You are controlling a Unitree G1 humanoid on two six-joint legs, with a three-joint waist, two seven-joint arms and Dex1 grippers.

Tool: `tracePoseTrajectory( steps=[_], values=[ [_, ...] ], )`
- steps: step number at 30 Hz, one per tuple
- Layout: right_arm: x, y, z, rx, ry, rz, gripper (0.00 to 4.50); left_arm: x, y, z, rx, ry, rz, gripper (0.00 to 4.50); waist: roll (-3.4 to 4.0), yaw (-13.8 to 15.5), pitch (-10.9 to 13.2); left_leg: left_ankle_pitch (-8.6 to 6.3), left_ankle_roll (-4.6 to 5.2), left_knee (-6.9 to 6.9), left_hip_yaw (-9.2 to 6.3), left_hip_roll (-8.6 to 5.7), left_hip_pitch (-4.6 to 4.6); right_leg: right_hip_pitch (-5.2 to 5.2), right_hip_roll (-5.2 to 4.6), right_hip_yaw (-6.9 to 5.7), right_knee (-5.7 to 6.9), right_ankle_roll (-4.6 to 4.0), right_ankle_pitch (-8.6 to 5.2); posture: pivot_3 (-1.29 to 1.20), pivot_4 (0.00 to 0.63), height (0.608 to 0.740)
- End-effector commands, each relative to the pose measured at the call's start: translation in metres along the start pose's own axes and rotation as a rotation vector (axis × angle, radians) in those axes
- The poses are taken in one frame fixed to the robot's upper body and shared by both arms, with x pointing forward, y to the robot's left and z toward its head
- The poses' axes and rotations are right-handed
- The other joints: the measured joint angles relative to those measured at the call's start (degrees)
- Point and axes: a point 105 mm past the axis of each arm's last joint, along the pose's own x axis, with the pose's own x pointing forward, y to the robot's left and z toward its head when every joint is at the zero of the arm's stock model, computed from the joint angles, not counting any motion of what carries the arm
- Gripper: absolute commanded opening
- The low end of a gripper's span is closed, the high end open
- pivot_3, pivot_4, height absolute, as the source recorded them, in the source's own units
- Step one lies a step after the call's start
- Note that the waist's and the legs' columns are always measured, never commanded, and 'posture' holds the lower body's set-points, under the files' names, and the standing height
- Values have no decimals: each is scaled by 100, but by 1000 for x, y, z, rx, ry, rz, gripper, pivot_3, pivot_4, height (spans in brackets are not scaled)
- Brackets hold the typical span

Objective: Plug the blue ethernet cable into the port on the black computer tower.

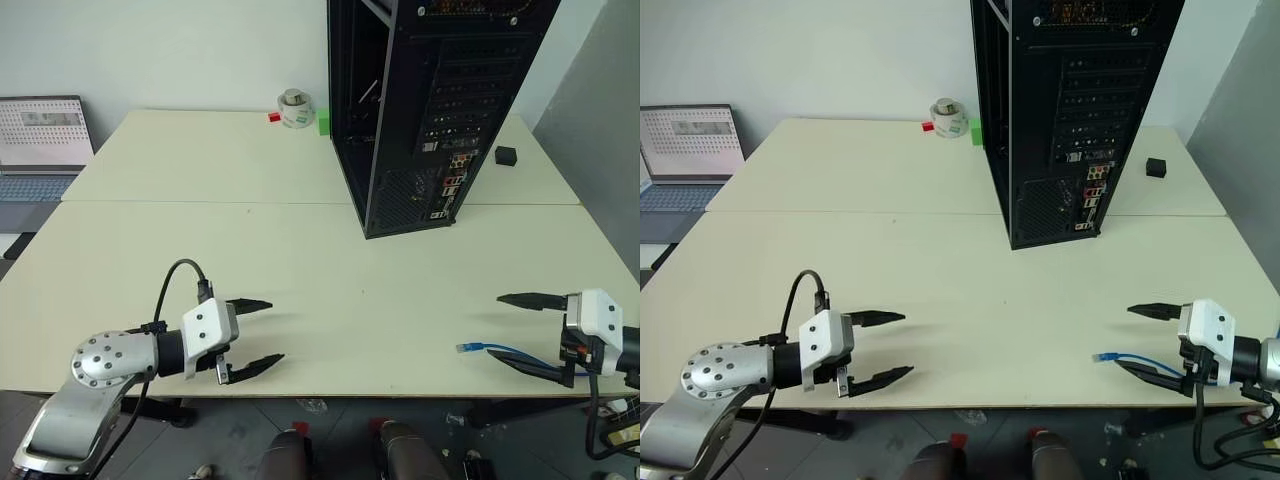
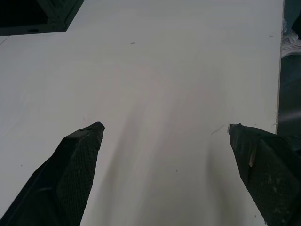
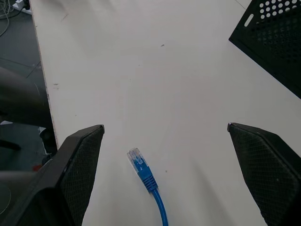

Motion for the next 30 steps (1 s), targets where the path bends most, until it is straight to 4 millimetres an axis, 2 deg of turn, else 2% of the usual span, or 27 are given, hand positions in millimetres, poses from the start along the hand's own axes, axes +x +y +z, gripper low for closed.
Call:
tracePoseTrajectory(
  steps=[1, 7, 10, 20, 30],
  values=[
    [-2, 1, 5, -51, 16, 26, 4455, 3, -6, 13, 44, -50, -23, 4500, 0, 0, 0, 0, 0, 0, 0, 0, 0, 0, 0, 0, 0, 0, 0, 0, 150, 740],
    [-5, 2, -2, -53, 63, 37, 4455, 7, -10, 14, 80, -46, -28, 4500, 0, 1, 0, 0, 0, 0, 0, 0, 2, 1, 0, 0, 0, -1, 0, 0, 150, 740],
    [-8, 4, -12, -52, 126, 51, 4455, 11, -12, 17, 113, -47, -49, 4500, 0, 2, 0, 0, 0, 0, 1, -1, 3, 2, 0, 0, 0, -1, 0, 0, 150, 740],
    [-19, 5, -37, 38, 298, 46, 4455, 35, -16, 38, 146, -90, -205, 4500, -1, 10, 0, 0, 0, 1, 4, -4, 3, 5, 1, -2, 0, -1, 1, 0, 150, 740],
    [-3, 5, -43, 65, 295, 34, 4455, 46, -18, 49, 139, -138, -267, 4500, -1, 0, 0, 0, 0, 2, 3, -3, 7, 6, 3, 2, 1, 0, 0, 0, 150, 740]
  ],
)
